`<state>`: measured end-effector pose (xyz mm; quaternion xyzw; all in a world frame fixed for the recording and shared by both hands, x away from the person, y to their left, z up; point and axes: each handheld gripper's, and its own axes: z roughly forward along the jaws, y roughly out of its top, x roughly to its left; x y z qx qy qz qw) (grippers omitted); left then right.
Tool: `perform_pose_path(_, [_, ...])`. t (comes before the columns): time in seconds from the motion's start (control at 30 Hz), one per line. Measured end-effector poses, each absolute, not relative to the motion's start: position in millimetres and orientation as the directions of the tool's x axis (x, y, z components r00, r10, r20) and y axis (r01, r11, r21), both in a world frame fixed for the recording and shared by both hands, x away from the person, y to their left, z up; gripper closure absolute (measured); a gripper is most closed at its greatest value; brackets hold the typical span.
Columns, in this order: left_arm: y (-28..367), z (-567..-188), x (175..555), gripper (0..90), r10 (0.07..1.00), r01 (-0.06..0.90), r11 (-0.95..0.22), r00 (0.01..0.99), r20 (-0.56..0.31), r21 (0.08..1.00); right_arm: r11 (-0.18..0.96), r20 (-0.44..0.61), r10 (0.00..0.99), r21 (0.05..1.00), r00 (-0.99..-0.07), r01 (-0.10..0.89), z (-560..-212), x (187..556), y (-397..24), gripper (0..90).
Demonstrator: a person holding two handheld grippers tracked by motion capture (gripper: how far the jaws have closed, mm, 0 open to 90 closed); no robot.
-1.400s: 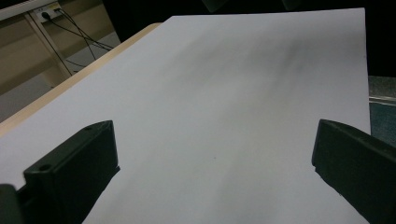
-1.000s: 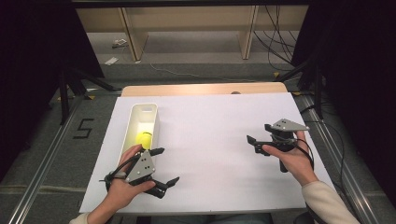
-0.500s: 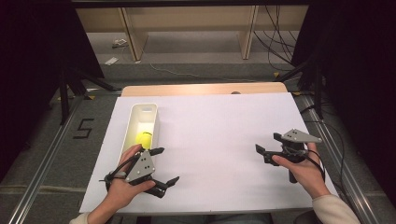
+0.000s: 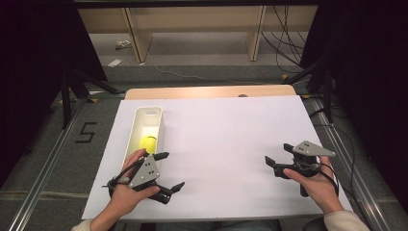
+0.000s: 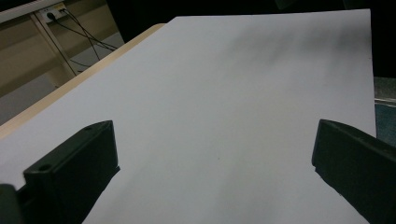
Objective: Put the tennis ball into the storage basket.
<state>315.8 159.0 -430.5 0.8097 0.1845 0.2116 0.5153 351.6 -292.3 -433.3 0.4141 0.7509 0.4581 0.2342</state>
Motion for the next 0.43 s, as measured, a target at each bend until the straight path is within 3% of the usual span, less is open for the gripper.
perform_pose_path(0.43, [159.3, -430.3, 316.4, 0.0, 0.517, 0.082, -0.395, 0.843, 0.148, 0.915, 0.231, 0.035, 0.836, 0.883, -0.548, 0.409, -435.8, 353.7, -291.0, 15.0])
